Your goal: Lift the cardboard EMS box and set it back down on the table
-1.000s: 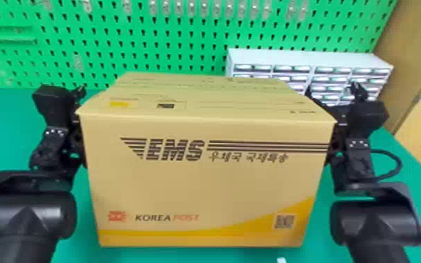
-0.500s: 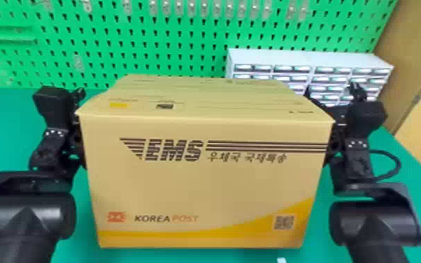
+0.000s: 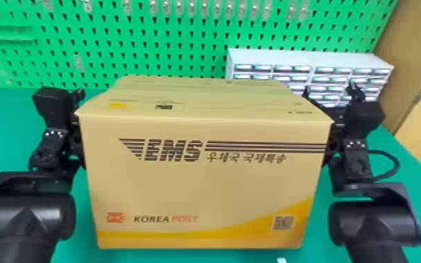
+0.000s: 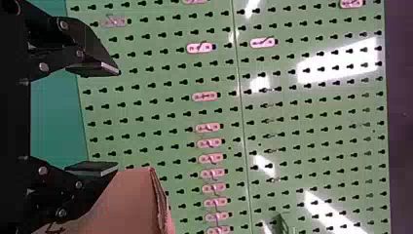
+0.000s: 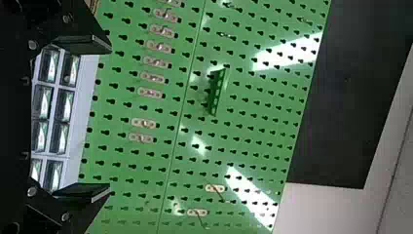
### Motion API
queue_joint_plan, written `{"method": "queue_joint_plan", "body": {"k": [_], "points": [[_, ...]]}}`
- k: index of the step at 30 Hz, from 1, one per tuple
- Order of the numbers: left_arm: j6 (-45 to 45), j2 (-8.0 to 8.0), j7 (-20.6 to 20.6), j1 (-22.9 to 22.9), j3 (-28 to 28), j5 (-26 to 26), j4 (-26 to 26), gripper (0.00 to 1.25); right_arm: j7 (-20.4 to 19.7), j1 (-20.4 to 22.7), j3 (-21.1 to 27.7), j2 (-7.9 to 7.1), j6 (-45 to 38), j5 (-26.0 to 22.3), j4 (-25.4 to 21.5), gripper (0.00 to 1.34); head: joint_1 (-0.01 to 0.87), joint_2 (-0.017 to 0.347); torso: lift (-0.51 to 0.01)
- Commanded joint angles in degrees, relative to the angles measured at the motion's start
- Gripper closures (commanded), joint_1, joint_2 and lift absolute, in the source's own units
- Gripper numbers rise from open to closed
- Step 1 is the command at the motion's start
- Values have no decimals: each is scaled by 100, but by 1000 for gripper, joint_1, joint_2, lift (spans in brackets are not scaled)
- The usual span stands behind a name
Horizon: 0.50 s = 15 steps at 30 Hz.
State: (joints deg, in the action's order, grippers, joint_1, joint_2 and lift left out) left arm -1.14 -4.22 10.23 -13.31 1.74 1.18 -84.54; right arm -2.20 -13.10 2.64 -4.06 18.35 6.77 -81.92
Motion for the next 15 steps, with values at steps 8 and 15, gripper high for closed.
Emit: {"method": "queue_joint_plan", "body": {"k": [8,15], "points": [[0,0,23,180,28,40,52,552,0,124,-45,-16,-77,18,71,279,678,-14,-88],[-9,0,14,250,28,40,166,552,0,247,8,2,-86,18,211,279,678,-14,-88]]}}
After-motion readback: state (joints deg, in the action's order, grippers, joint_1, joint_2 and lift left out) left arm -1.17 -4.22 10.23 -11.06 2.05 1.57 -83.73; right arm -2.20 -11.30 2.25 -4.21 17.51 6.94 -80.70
